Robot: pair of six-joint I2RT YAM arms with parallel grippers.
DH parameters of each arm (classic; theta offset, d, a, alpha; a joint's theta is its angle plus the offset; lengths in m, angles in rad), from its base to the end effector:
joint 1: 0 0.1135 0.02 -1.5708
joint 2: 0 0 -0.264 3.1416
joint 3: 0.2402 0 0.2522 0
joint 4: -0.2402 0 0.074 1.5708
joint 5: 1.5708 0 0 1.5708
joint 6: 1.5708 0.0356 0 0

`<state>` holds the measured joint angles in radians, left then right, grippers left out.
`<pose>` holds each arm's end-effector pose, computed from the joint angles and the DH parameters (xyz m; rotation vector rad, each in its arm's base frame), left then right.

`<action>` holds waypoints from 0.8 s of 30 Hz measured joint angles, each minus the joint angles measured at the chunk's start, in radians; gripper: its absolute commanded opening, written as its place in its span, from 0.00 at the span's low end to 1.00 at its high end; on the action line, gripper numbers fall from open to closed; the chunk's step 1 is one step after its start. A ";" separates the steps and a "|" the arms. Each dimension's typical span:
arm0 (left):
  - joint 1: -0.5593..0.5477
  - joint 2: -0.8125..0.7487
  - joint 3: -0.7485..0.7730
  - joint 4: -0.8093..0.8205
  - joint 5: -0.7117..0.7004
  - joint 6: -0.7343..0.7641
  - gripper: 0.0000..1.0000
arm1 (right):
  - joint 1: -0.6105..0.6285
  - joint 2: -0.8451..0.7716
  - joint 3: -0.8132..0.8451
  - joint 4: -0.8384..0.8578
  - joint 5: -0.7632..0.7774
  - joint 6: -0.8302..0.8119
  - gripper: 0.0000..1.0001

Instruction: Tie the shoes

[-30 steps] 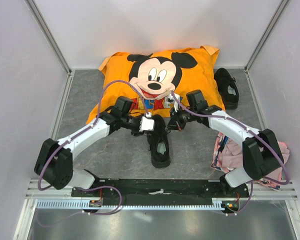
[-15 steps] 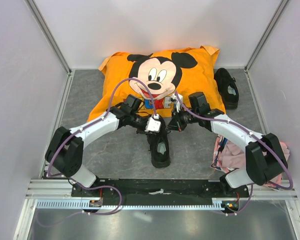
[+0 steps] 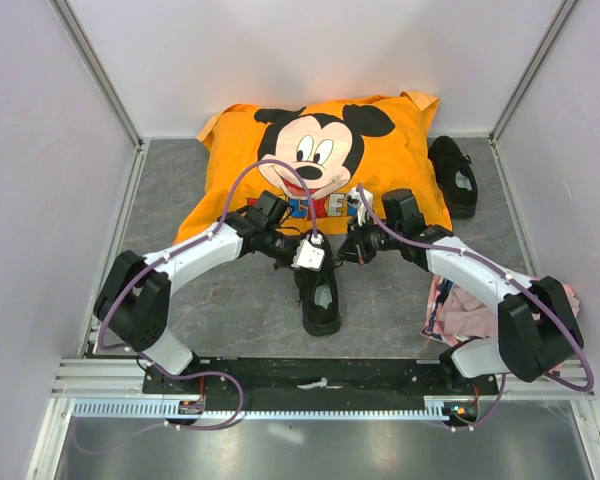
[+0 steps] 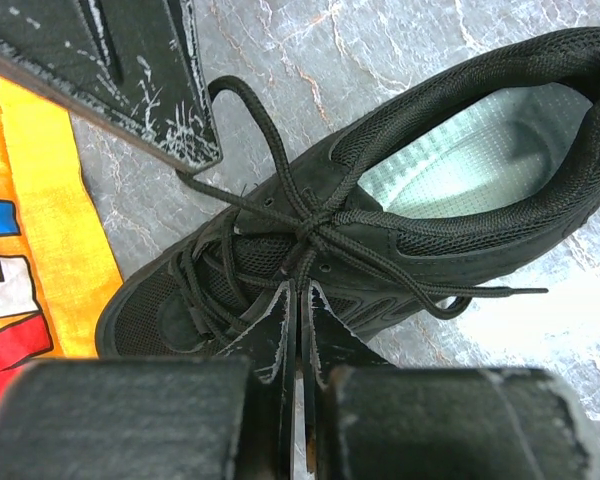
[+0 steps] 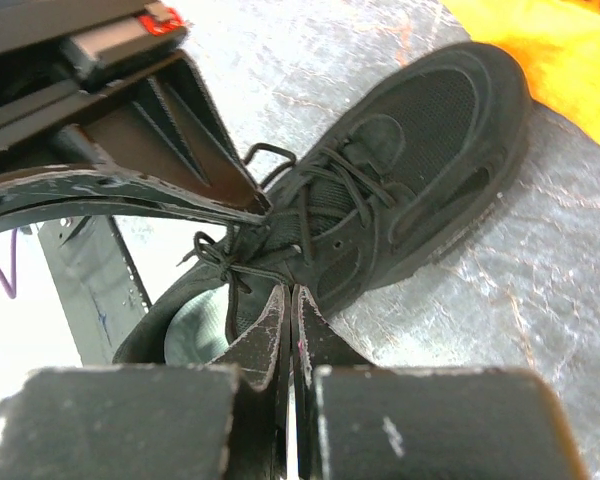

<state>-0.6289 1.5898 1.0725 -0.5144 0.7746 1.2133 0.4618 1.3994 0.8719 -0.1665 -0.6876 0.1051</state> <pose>0.2430 -0.2076 0.2231 2.0071 1.1963 -0.7222 0.2539 0.1516 0.2372 -0.7758 2.1613 1.0754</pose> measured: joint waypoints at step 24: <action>-0.019 -0.109 -0.113 0.034 -0.039 0.044 0.01 | -0.039 -0.062 -0.086 0.039 0.115 0.148 0.00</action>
<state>-0.6476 1.4803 0.9600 -0.4808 0.7353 1.2572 0.4225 1.3376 0.7860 -0.1272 -0.5728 0.2531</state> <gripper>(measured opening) 0.032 0.007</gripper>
